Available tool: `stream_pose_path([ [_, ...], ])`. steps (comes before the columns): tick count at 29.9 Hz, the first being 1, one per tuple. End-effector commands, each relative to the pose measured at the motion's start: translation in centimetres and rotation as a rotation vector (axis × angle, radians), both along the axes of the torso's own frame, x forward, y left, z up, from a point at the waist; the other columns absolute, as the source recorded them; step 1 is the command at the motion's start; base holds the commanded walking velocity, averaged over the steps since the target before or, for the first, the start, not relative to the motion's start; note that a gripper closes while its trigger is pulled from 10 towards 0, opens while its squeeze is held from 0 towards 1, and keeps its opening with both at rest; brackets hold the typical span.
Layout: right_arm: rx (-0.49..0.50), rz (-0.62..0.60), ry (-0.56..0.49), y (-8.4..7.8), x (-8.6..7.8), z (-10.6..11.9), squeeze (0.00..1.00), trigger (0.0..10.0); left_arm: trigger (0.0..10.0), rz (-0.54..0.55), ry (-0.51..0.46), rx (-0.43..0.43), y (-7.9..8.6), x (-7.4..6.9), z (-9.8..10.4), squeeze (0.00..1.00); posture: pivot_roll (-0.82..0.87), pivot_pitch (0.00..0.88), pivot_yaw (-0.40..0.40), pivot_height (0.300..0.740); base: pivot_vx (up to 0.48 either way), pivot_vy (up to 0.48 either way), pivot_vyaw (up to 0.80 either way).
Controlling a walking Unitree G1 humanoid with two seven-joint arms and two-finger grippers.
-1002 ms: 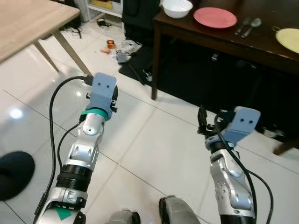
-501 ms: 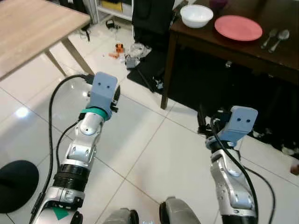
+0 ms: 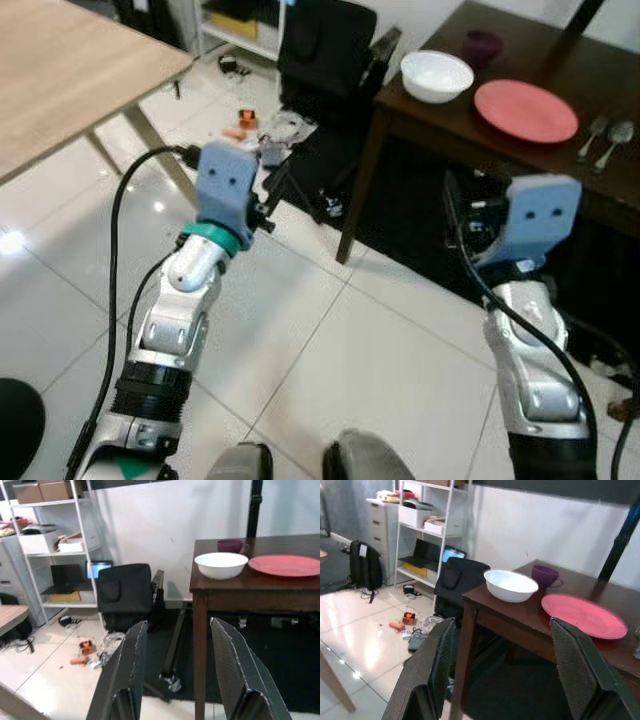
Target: Setting the table
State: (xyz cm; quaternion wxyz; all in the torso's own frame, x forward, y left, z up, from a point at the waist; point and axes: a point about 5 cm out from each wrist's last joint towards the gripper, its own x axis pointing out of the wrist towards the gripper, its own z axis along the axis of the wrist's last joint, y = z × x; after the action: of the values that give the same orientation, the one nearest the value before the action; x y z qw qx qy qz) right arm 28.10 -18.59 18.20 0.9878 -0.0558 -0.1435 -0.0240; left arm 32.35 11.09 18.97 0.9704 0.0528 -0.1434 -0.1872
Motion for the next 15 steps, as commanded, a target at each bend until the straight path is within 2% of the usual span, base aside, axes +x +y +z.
stream_pose_path([
  [1, 0.038, -0.032, 0.057, -1.0, -0.1, -1.2, 0.0, 10.0, 10.0, -0.025, 0.02, -0.005, -0.4, 0.1, -0.2, 0.0, -0.16, 0.004, 0.019, 0.74, 0.42, 0.0, 0.0],
  [3, 0.054, -0.041, 0.069, -1.3, -0.1, -1.5, 0.0, 10.0, 10.0, -0.034, 0.024, -0.006, -0.5, 0.2, -0.3, 0.0, -0.16, 0.004, 0.019, 0.74, 0.42, 0.0, 0.0],
  [4, 0.093, -0.065, 0.089, -1.7, -0.2, -2.0, 0.0, 10.0, 10.0, -0.047, 0.03, -0.003, -0.5, 0.3, -0.2, 0.0, -0.16, 0.001, 0.037, 0.74, 0.42, 0.0, -0.57],
  [6, 0.17, -0.104, 0.121, -2.1, -0.5, -2.9, 0.0, 10.0, 10.0, -0.067, 0.039, -0.001, -0.6, 0.6, -0.1, 0.0, -0.16, 0.0, 0.048, 0.74, 0.416, 0.0, -0.8],
  [9, 0.219, -0.145, 0.142, -2.6, -0.9, -3.6, 0.0, 10.0, 10.0, -0.088, 0.06, 0.003, -0.6, 1.0, -0.1, 0.0, -0.18, 0.0, 0.066, 0.74, 0.419, 0.0, -0.8],
  [15, 0.246, -0.176, 0.157, -3.1, -1.2, -4.0, 0.0, 10.0, 10.0, -0.11, 0.089, 0.026, -0.7, 1.2, -0.4, 0.0, -0.18, 0.0, 0.071, 0.74, 0.417, 0.0, -0.8],
])
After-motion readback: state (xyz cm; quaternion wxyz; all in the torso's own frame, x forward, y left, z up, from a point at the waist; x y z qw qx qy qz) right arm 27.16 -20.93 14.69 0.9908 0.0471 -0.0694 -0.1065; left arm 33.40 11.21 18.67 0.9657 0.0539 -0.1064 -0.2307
